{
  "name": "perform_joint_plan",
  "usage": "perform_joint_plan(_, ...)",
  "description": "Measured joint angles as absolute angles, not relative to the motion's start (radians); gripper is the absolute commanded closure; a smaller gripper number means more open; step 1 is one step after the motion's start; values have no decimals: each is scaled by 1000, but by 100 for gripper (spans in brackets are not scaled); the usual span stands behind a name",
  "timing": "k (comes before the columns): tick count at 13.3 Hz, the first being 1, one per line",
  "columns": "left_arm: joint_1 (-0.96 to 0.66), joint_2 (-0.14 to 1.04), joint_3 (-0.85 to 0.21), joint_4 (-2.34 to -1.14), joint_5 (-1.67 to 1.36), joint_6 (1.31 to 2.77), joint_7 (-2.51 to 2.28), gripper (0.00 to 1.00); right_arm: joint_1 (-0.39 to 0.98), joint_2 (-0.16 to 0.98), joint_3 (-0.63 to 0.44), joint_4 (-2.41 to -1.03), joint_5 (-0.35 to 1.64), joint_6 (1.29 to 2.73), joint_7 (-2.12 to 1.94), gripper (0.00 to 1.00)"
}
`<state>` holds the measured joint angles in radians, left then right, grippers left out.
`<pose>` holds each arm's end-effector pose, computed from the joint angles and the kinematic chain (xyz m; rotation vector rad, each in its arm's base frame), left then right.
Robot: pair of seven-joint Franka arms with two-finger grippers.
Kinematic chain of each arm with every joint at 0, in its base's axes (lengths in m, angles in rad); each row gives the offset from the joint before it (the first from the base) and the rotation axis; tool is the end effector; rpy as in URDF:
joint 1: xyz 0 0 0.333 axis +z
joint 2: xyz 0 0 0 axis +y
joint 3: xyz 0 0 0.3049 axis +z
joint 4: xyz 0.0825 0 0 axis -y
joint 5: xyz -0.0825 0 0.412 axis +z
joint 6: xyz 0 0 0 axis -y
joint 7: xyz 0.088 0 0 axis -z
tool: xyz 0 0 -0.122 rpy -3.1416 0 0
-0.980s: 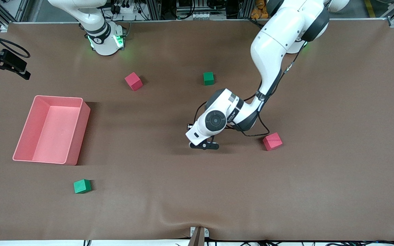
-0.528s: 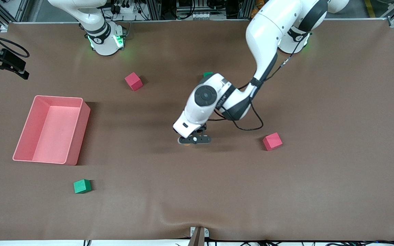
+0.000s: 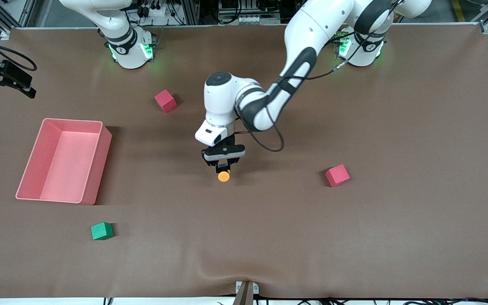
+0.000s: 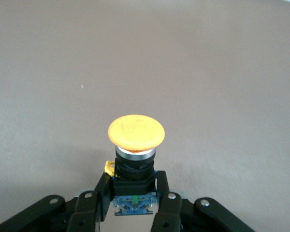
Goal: Place and upright button with both arms
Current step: 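Carry the button with the left gripper to the table middle, then lower the button upright onto the table and open the left gripper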
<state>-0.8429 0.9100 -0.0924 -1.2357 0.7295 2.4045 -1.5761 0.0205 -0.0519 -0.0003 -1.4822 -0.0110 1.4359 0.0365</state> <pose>0.4998 -0.6258 0.2096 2.9253 0.2966 0.8172 0.5516 0.0097 0.6597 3.1307 -0.0279 0.0092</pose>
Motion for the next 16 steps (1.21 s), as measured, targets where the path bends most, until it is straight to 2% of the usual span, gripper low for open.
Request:
perform_joint_plan(5,-897,987,-89,-1241,1102,2413,-1904,100,21,-52,0,-1482,-11,1436,36,0)
perform_joint_plan(10,-925,1015,-84,-1259,1450,2410,-2093,100,21,-52,0,-1482,-11,1436,36,0)
perform_joint_plan(16,-934,1034,-45,-1290,1590,2409,-2106,100,21,-51,0,-1482,-11,1436,36,0)
